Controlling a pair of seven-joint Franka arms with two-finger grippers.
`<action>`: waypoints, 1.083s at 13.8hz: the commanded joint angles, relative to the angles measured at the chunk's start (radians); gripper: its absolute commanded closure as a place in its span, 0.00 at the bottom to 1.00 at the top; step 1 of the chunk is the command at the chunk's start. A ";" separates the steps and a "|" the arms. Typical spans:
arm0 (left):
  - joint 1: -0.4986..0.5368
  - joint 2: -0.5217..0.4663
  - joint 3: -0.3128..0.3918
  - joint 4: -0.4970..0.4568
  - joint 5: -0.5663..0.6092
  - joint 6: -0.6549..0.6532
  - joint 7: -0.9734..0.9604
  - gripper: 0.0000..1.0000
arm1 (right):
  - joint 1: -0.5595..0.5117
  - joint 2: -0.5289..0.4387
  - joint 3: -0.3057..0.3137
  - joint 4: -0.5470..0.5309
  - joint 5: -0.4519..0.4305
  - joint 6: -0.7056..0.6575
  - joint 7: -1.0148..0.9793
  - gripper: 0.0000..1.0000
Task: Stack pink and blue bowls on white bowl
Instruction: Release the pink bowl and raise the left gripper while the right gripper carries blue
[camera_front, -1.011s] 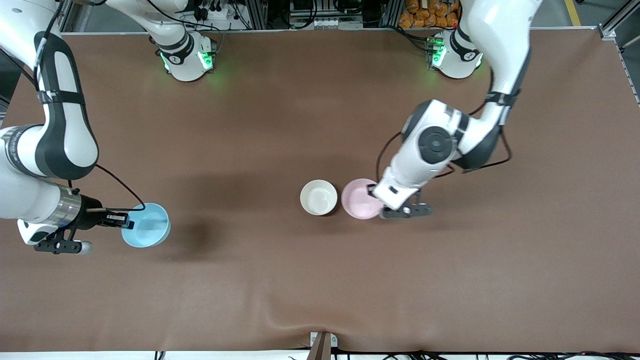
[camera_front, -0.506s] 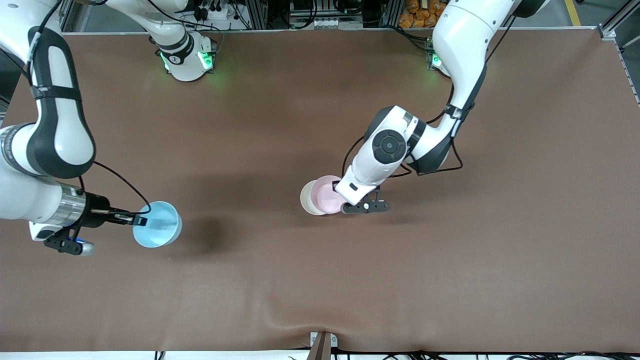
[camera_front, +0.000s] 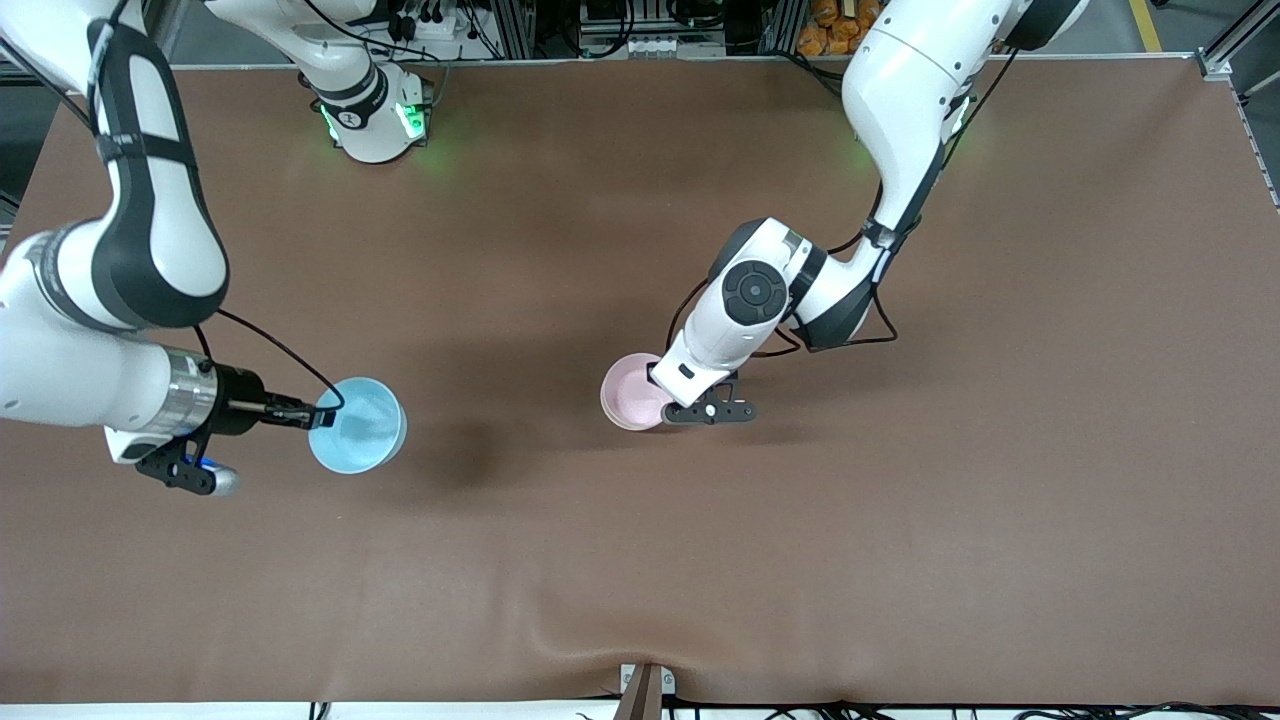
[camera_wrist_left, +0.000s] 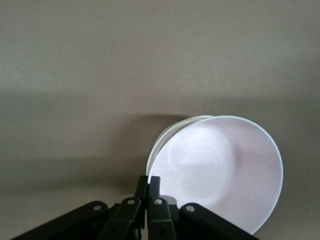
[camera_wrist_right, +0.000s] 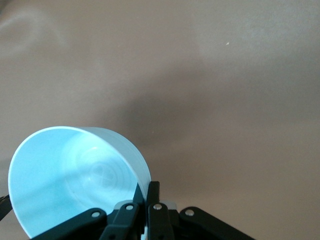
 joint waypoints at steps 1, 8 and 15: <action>-0.014 0.015 0.009 0.028 -0.019 0.004 -0.008 1.00 | 0.055 -0.063 -0.006 -0.029 0.004 -0.023 0.114 1.00; -0.020 0.058 0.009 0.026 -0.014 0.061 -0.001 1.00 | 0.208 -0.062 -0.006 -0.035 -0.007 0.044 0.396 1.00; -0.016 0.025 0.019 0.025 -0.011 0.076 -0.011 0.00 | 0.259 -0.059 -0.008 -0.041 -0.008 0.071 0.414 1.00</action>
